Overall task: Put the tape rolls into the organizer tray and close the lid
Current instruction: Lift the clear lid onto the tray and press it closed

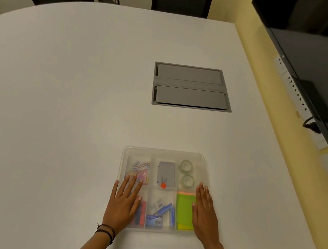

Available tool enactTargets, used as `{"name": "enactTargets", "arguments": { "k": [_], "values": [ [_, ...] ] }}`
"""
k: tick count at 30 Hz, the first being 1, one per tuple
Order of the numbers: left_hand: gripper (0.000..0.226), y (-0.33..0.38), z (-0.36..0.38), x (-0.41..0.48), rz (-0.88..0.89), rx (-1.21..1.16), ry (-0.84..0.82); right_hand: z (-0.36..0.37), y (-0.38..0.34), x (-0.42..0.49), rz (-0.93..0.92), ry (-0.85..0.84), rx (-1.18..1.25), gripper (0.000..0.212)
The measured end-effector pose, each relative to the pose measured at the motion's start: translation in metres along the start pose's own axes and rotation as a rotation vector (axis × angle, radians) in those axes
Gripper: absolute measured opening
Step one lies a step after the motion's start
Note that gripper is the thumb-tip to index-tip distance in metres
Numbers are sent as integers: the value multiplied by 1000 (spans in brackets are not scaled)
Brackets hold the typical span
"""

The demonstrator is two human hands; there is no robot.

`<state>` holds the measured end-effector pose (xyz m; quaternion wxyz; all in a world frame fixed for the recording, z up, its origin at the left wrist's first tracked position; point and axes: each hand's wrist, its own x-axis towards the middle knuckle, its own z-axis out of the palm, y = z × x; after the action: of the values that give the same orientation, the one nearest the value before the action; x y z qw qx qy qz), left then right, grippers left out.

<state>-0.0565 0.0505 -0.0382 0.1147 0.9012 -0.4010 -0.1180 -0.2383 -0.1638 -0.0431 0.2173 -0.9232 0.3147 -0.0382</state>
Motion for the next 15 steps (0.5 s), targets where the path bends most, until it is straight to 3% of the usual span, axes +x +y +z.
{"name": "enactTargets", "arguments": {
  "k": [15],
  "values": [
    [60, 2, 1, 11, -27, 23, 0, 2, 4, 10, 12, 16, 54, 59]
  ]
}}
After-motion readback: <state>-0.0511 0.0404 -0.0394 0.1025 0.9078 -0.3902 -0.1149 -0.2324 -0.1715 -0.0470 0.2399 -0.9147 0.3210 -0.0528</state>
